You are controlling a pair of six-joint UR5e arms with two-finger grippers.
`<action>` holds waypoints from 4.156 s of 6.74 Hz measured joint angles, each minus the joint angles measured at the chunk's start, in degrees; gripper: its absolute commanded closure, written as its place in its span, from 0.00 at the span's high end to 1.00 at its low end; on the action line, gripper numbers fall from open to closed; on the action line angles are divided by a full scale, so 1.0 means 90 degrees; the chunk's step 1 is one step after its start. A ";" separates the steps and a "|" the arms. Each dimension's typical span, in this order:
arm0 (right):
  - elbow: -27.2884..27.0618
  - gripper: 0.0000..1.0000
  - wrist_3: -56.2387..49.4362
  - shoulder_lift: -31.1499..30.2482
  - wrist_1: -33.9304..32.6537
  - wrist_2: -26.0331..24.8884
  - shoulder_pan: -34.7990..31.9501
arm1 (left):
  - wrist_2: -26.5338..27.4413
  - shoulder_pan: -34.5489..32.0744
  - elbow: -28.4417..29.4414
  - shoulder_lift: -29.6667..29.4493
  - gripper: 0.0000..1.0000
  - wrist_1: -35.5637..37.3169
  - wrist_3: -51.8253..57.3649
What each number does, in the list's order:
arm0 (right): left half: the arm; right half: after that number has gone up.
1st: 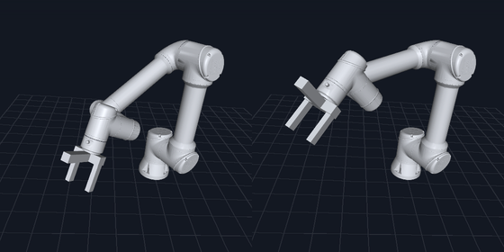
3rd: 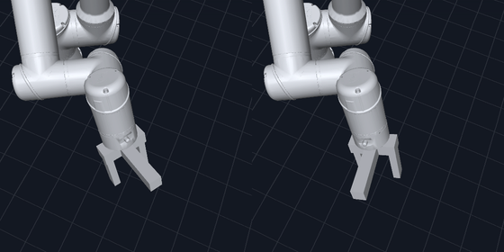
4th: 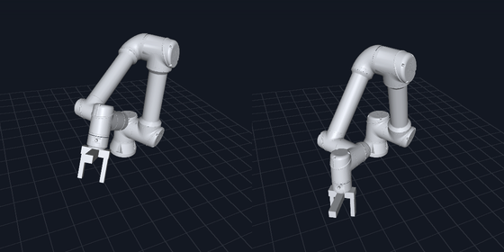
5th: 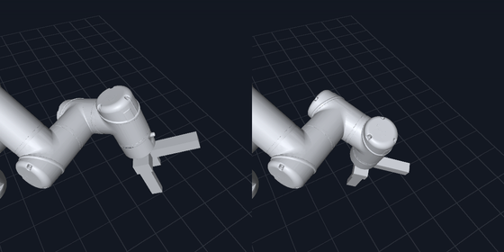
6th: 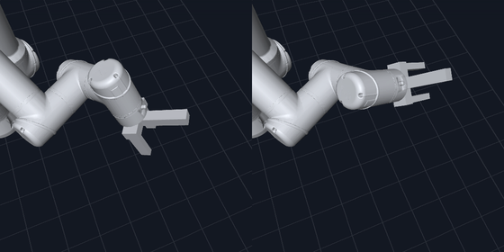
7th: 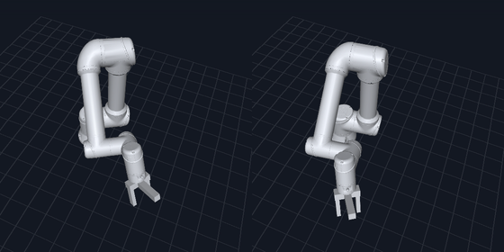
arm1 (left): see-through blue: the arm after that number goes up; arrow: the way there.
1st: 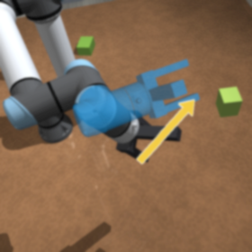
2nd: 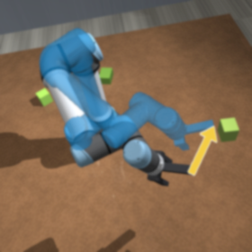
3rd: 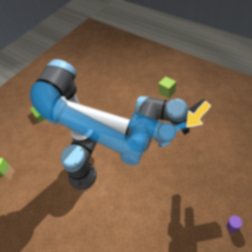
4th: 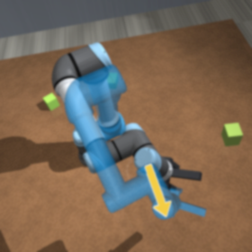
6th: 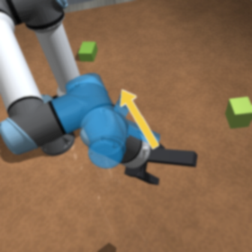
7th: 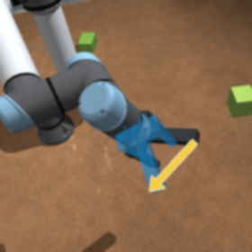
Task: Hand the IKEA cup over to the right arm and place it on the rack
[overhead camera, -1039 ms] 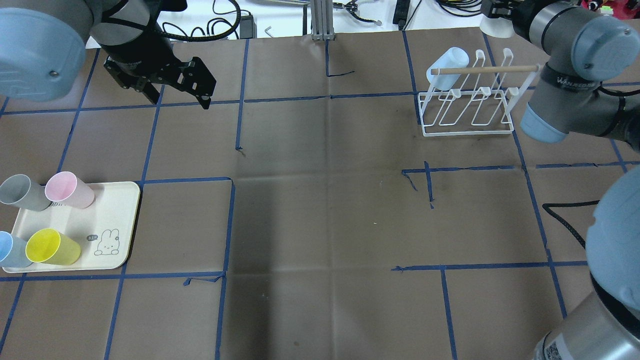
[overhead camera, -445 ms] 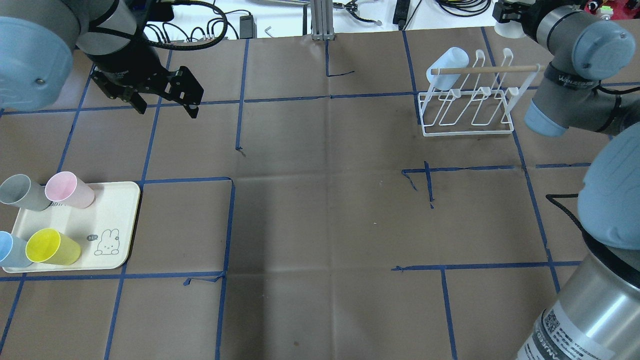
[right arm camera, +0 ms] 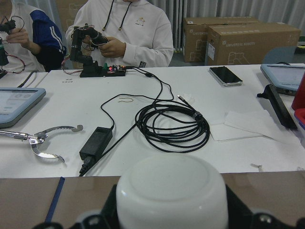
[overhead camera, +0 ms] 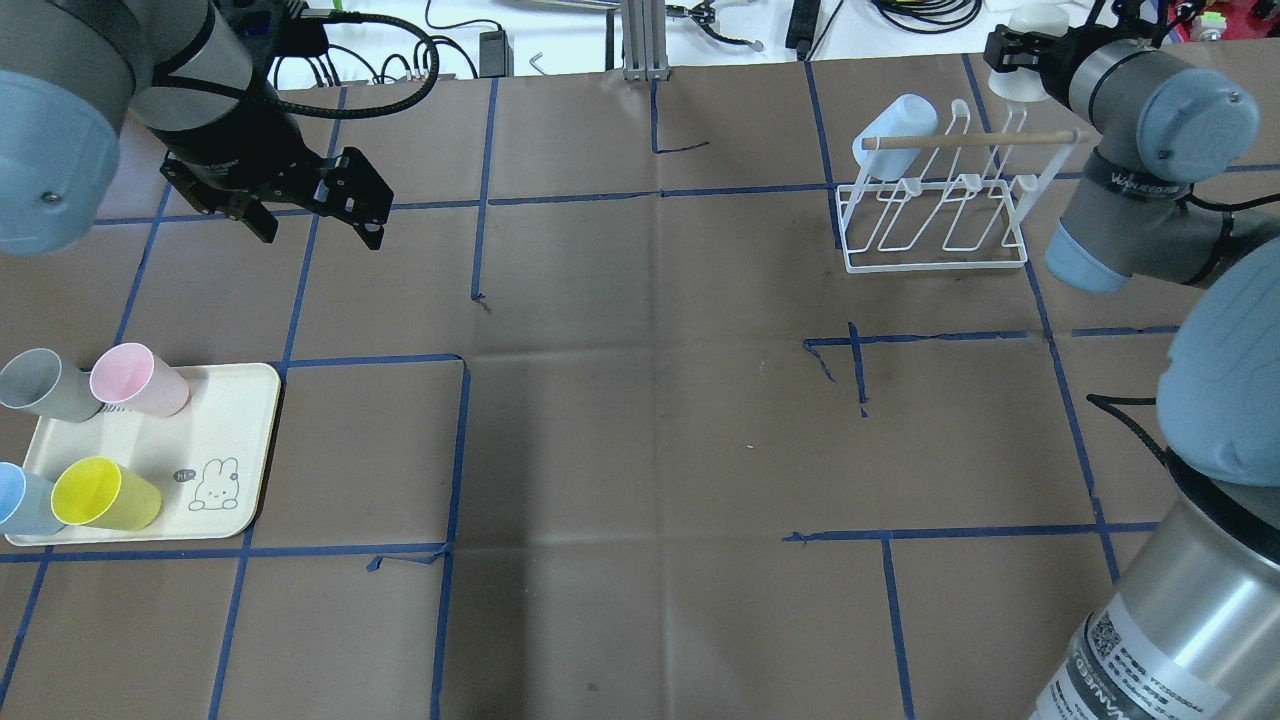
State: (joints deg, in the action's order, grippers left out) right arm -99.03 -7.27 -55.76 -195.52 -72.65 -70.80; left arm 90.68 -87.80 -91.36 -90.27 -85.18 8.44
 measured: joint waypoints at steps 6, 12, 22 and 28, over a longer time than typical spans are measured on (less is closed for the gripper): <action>-0.0351 1.00 0.0172 -0.0020 -0.0019 -0.0002 0.0000 | -0.0023 -0.0069 -0.0019 -0.0007 0.99 -0.0012 -0.0385; -0.0317 1.00 0.0162 -0.1286 0.1438 0.0008 -0.0118 | -0.0026 -0.0088 -0.0133 0.0081 0.99 -0.0026 -0.0420; 0.0549 1.00 0.0787 -0.3703 1.0127 -0.1389 -0.1850 | -0.0026 -0.0093 -0.0083 0.0059 0.99 -0.0019 -0.0420; 0.0382 1.00 0.1785 -0.4476 1.1554 -0.1761 -0.2481 | -0.0026 -0.0090 -0.0083 0.0059 0.99 -0.0019 -0.0420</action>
State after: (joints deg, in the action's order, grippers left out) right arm -95.59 8.79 -96.04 -91.54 -88.50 -93.13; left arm 90.44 -88.61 -92.11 -89.74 -85.34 4.66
